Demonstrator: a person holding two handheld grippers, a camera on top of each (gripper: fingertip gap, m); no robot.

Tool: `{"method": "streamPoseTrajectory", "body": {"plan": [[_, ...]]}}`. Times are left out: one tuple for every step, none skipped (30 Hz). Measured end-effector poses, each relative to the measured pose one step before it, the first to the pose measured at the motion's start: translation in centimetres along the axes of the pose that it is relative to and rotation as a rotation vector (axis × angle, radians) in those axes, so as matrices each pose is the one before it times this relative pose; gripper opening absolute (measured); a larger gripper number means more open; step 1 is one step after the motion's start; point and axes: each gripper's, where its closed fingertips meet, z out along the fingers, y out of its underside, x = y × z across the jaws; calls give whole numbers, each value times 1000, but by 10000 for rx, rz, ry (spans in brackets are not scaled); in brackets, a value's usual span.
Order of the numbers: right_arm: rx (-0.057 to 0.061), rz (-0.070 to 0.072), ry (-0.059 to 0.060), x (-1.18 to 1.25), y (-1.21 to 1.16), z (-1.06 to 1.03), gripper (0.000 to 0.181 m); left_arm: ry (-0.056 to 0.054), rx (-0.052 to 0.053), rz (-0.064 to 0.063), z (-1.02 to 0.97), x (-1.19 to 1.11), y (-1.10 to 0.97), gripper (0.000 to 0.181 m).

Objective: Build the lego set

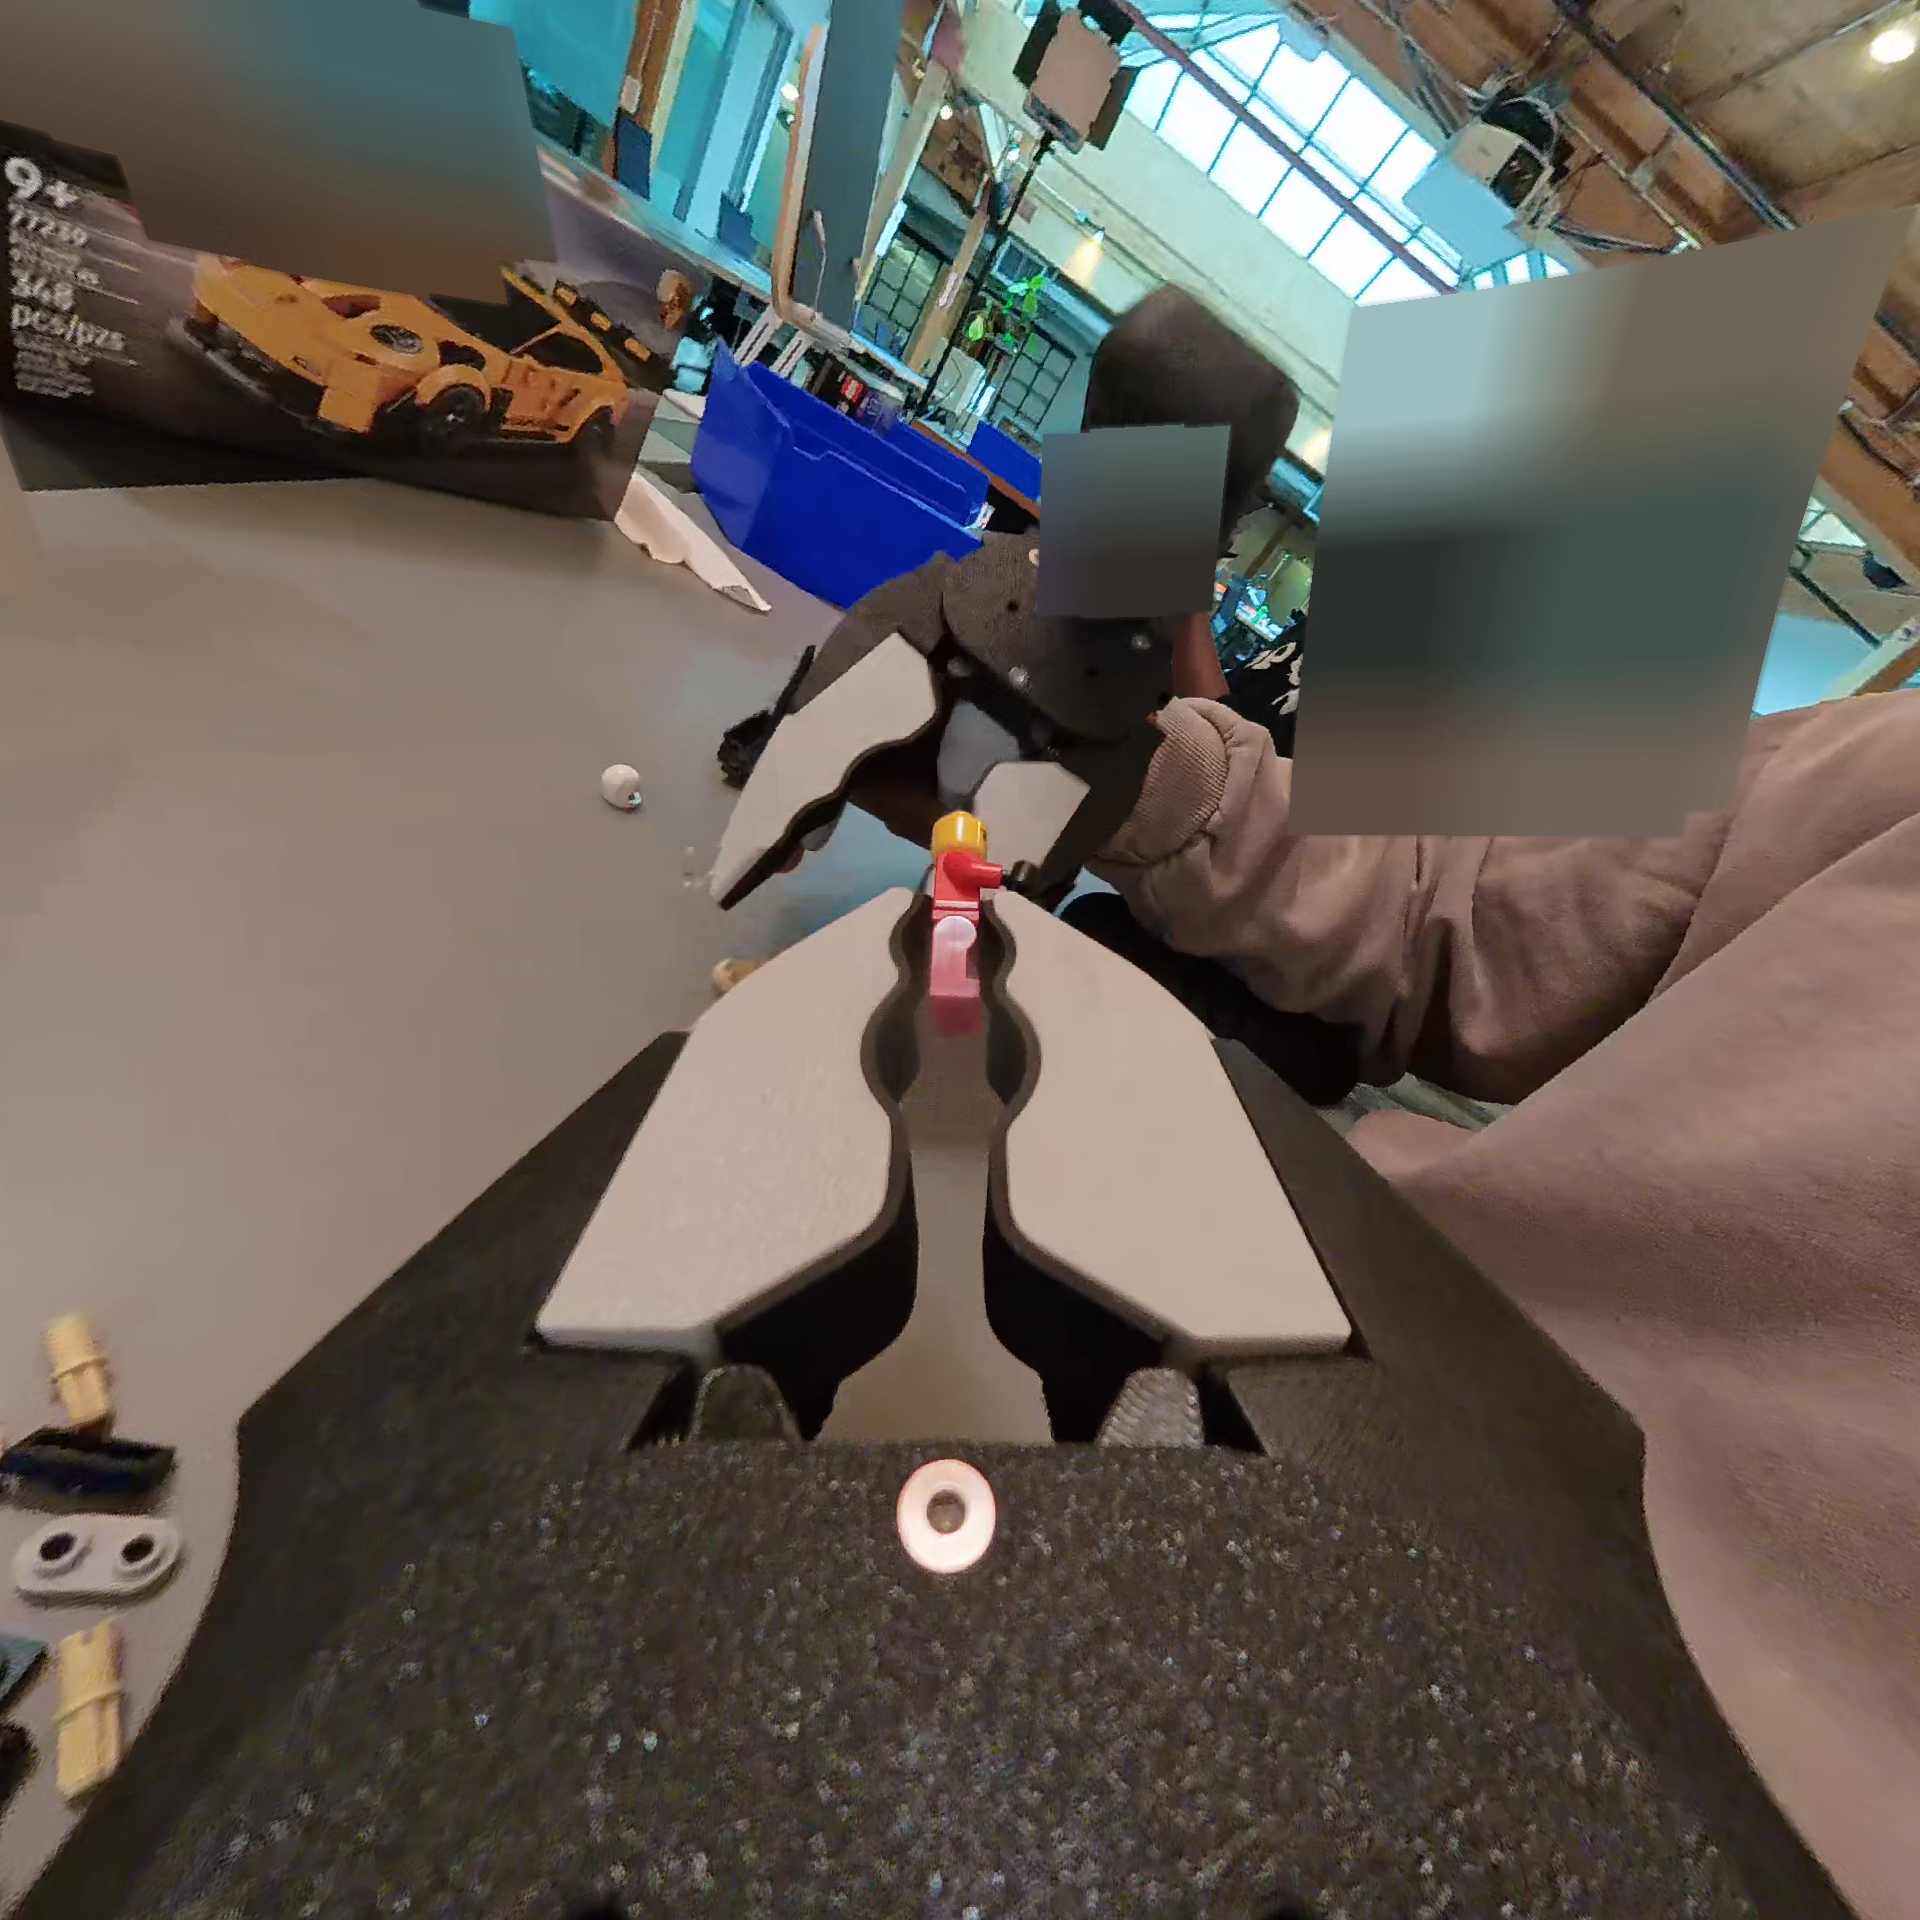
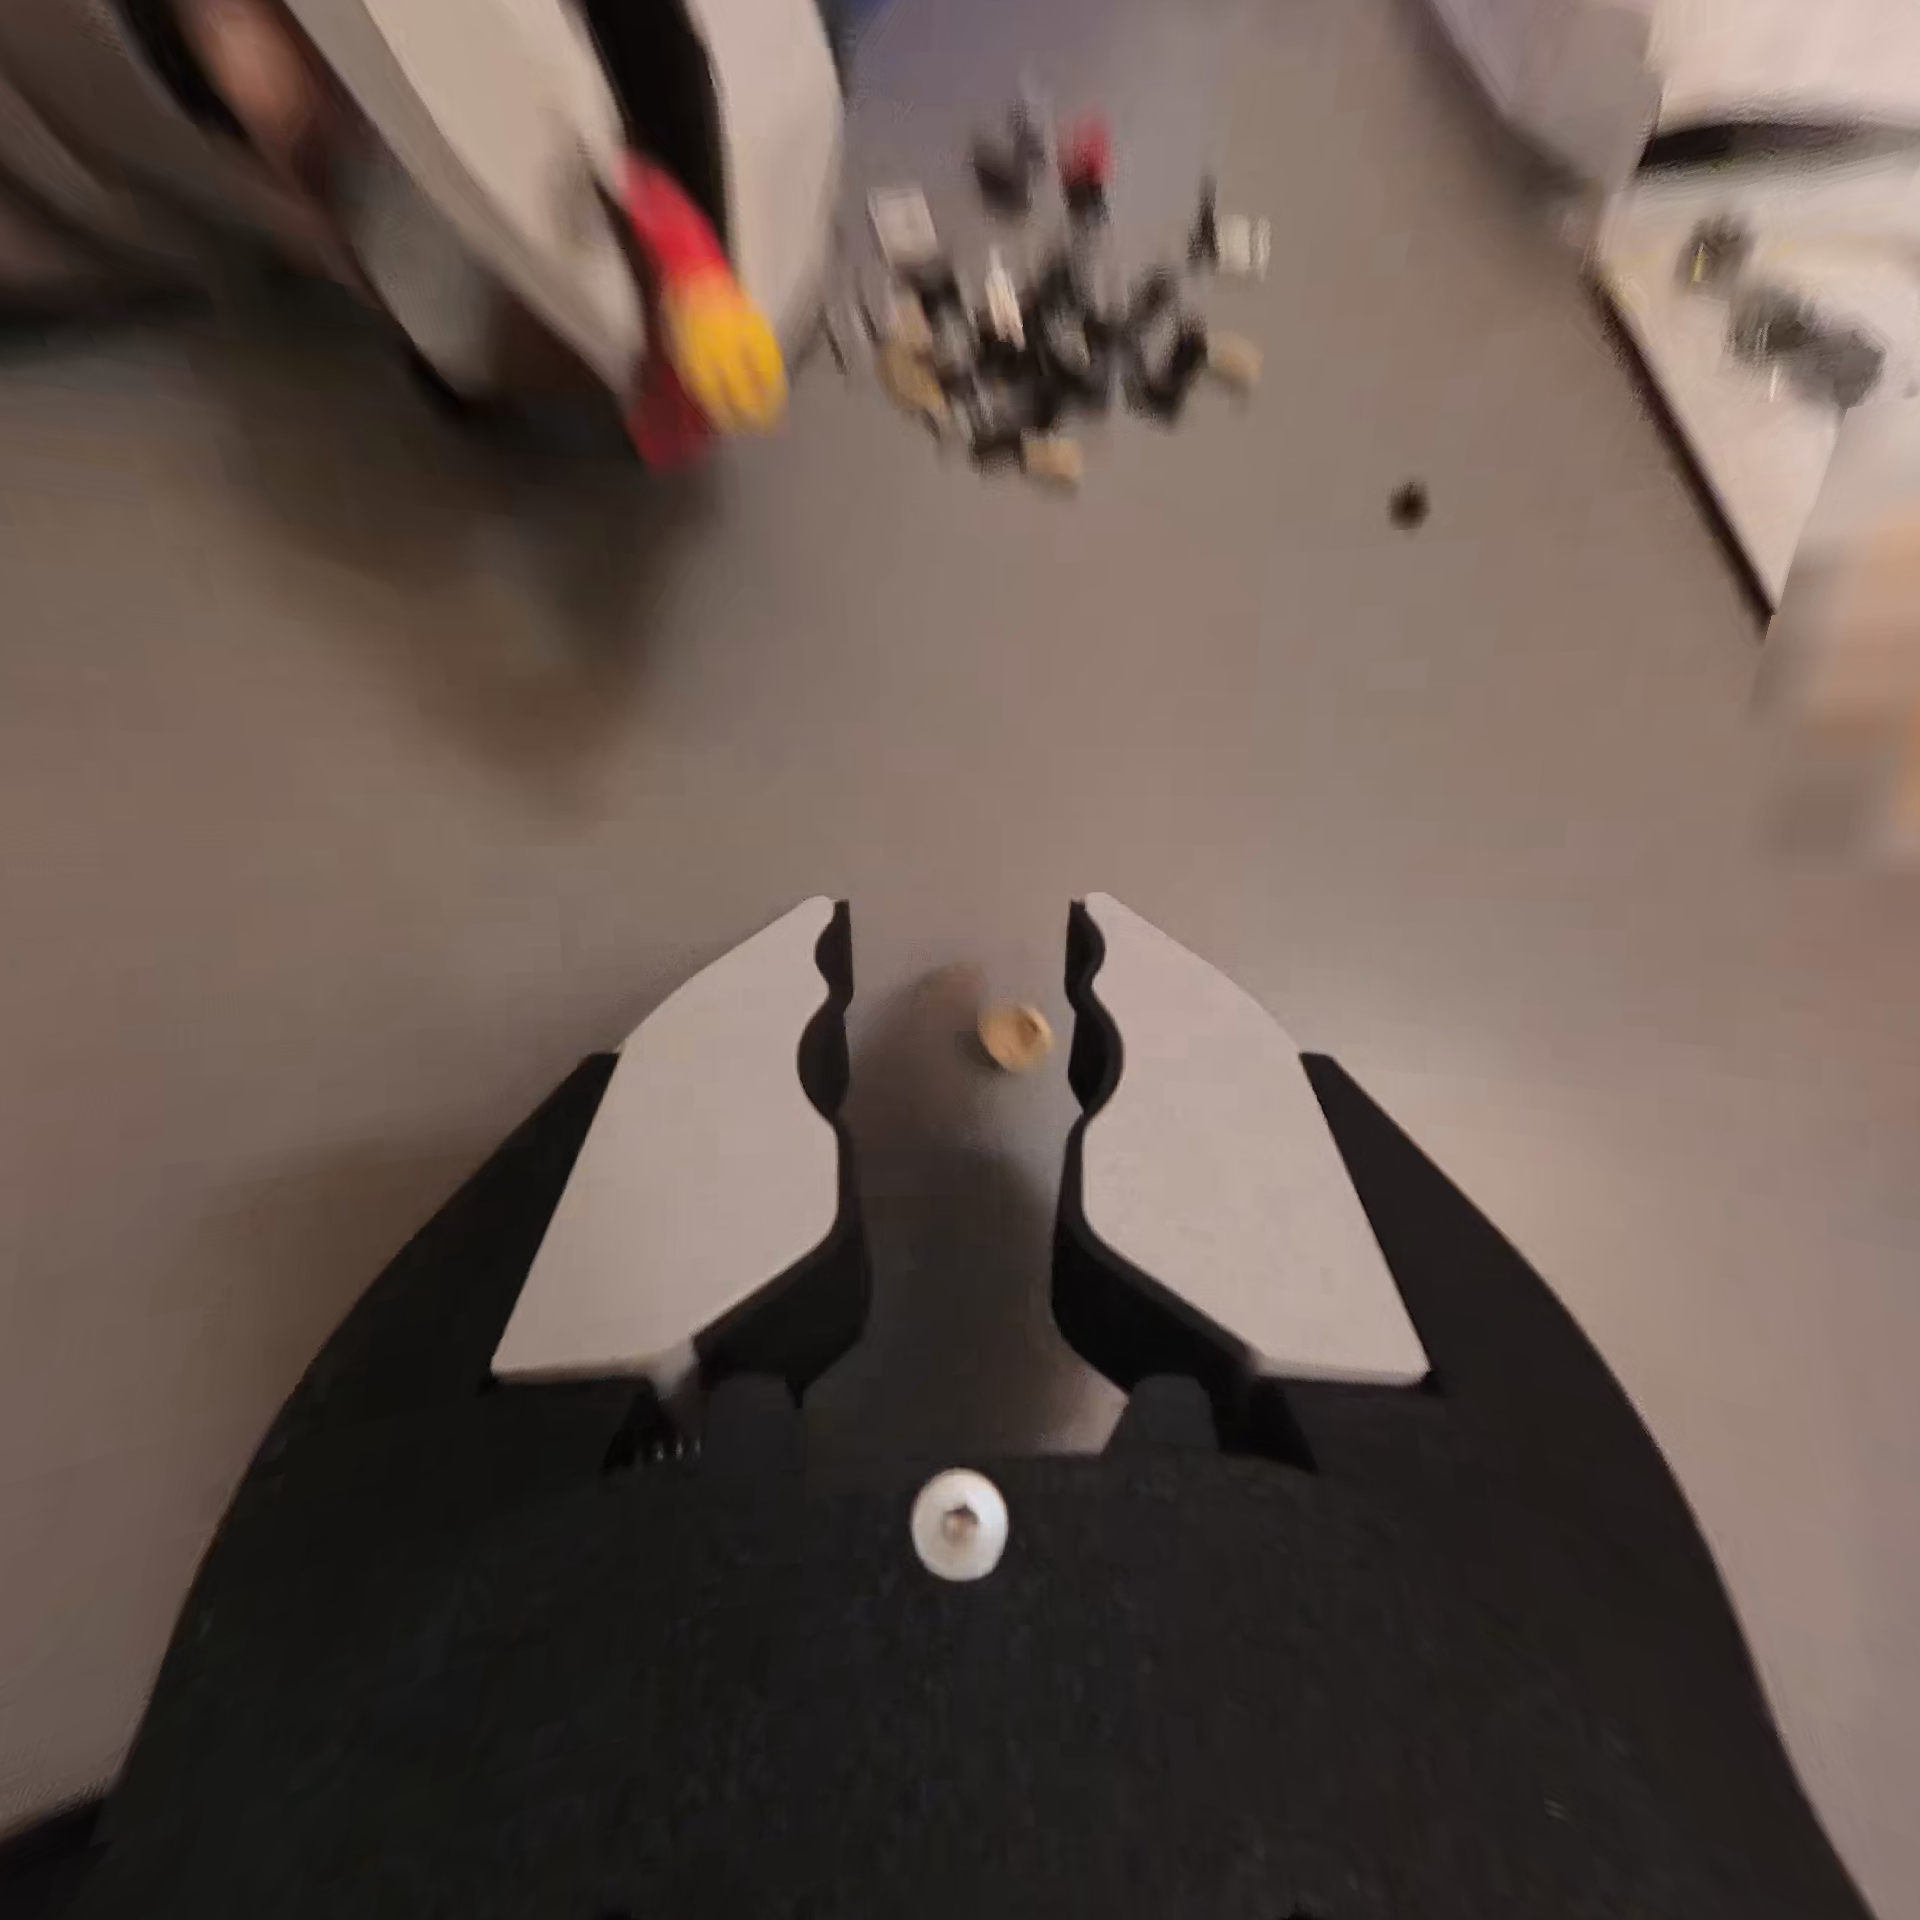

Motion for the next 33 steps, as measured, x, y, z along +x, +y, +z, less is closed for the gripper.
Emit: {"method": "streamPoseTrajectory", "body": {"plan": [[957,396,-571,-991,-1966,-626,38,125,115,148,62,323,-121,8],[886,420,-670,-1205,-1874,-371,38,108,95,176,93,326,-97,8],[704,401,-657,-1175,-1496,-85,38,86,34,183,129,296,-9,8],[572,314,-412,-746,-1135,14,37,45,-3,179,136,237,53,8],[439,284,-316,-470,-805,-4,33,18,-13,157,119,178,52,8],[239,294,-276,-296,-459,-23,26,31,-24,122,87,166,69,8],[99,221,-138,-61,-197,6,16,-2,-15,104,45,116,33,8],[13,78,-55,25,-46,7,13,-38,22,119,8,63,-29,8],[-66,-42,-10,54,41,-16,10,-20,-25,107,1,49,12,8],[-130,-130,-10,-10,47,0,10,-37,-41,83,6,-8,30,8],[-178,-182,36,48,-4,2,10,-74,-7,88,-4,-65,-29,8],[-351,-152,35,156,52,-9,10,-170,-82,143,-32,-215,8,8],[-421,-200,166,494,-49,-146,10,-311,-172,183,-129,-474,113,12],[-468,-195,220,780,-114,-270,10,-326,-219,227,-202,-603,196,19],[-715,-9,56,795,208,-212,10,-478,-308,330,-256,-888,351,23],[-1035,83,78,966,711,-18,10,-673,-343,507,-279,-1162,430,24],[-935,-23,625,1680,670,251,10,-645,-321,529,-243,-1089,437,24],[-972,-29,426,1266,816,608,10,-509,-246,361,-150,-858,341,22],[-876,0,157,735,744,870,10,-388,-174,199,-76,-643,266,20],[-582,-74,201,583,398,940,10,-290,-104,105,-38,-421,145,18],[-653,-132,76,235,541,871,10,-223,-35,101,-47,-242,48,18],[-554,-160,100,166,432,699,10,-185,-51,123,-38,-146,54,17],[-408,-98,67,109,238,499,10,-187,-111,120,-12,-140,129,16],[-372,-31,-79,-65,187,366,10,-140,-95,114,14,-93,121,15],[-361,-54,21,79,143,225,10,-43,-47,89,37,10,71,14],[-260,-100,20,71,-14,105,10,-9,-31,45,55,27,48,14],[-306,-41,-58,-43,15,14,10,-29,-35,6,61,-41,50,14],[-250,-52,96,168,-26,12,10,-1,-14,-17,24,-34,7,14],[-188,-84,96,132,-35,33,10,30,17,-38,-12,-17,-35,14],[-100,-51,-15,-17,-86,24,10,16,10,-48,-29,-39,-33,14],[-66,-8,-2,-6,-71,10,10,17,14,-27,-52,-25,-40,14],[-59,-13,38,53,-13,9,11,39,15,-9,-36,22,-47,13],[1,-21,58,67,-40,31,11,57,13,4,-28,67,-37,13]]}}
